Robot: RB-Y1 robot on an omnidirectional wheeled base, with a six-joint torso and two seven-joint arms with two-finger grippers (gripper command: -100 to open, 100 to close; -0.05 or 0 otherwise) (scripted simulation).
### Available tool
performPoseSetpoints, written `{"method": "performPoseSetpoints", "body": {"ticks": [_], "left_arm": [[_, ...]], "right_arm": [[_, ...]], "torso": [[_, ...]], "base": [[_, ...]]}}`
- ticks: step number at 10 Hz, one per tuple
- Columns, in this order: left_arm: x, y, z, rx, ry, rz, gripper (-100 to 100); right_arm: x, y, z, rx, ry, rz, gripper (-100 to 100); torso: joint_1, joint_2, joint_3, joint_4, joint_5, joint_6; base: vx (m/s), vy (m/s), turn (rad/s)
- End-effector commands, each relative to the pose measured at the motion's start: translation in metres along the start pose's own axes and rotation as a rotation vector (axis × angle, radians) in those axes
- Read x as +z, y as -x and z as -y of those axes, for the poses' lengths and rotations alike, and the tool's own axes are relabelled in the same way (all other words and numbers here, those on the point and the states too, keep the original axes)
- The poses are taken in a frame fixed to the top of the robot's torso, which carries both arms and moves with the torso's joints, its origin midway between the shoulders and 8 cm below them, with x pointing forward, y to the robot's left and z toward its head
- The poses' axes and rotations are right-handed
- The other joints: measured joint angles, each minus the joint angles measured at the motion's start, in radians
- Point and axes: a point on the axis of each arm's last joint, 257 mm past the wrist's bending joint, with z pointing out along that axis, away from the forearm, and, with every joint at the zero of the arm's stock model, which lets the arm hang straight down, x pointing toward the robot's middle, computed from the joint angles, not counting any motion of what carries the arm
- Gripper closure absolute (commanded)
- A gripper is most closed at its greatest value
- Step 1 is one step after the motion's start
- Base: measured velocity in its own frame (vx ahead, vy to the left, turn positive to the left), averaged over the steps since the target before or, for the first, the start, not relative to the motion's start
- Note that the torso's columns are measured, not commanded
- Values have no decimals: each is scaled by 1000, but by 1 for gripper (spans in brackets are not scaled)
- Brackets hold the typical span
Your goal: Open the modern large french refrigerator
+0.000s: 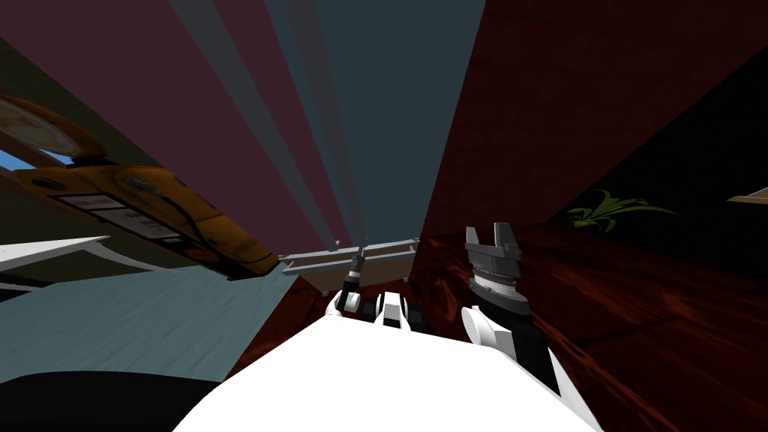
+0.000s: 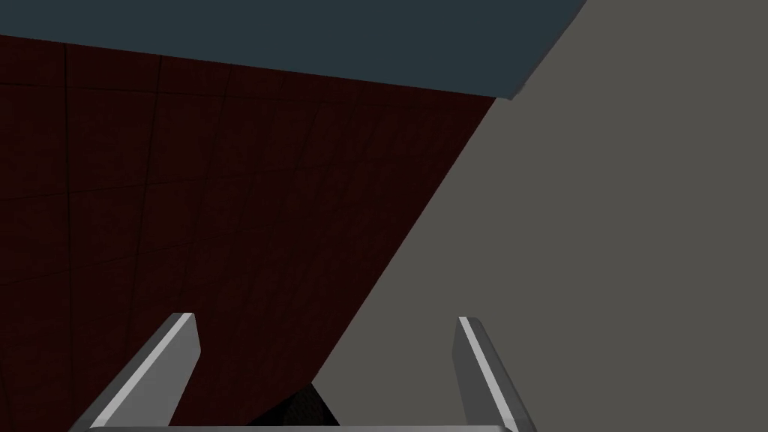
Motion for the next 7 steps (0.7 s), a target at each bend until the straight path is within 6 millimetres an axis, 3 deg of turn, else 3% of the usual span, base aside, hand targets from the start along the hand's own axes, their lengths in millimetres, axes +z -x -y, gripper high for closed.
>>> {"method": "performPoseSetpoints", "body": {"ticks": [1,3,7], "left_arm": [[14,-4,1,-58,9,-15,-100],[14,-4,1,-58,9,-15,-100],[36,-20,0,-170,29,-31,-100]], "right_arm": [[0,0,0,0,0,0,0],[0,0,0,0,0,0,0],[0,0,0,0,0,0,0]], "torso": [[-1,4,1,7,-4,-4],[-2,5,2,11,-7,-9],[1,4,1,11,-5,-8]], "base": [[-64,99,-83],[-26,37,-23],[-41,80,-56]]}}
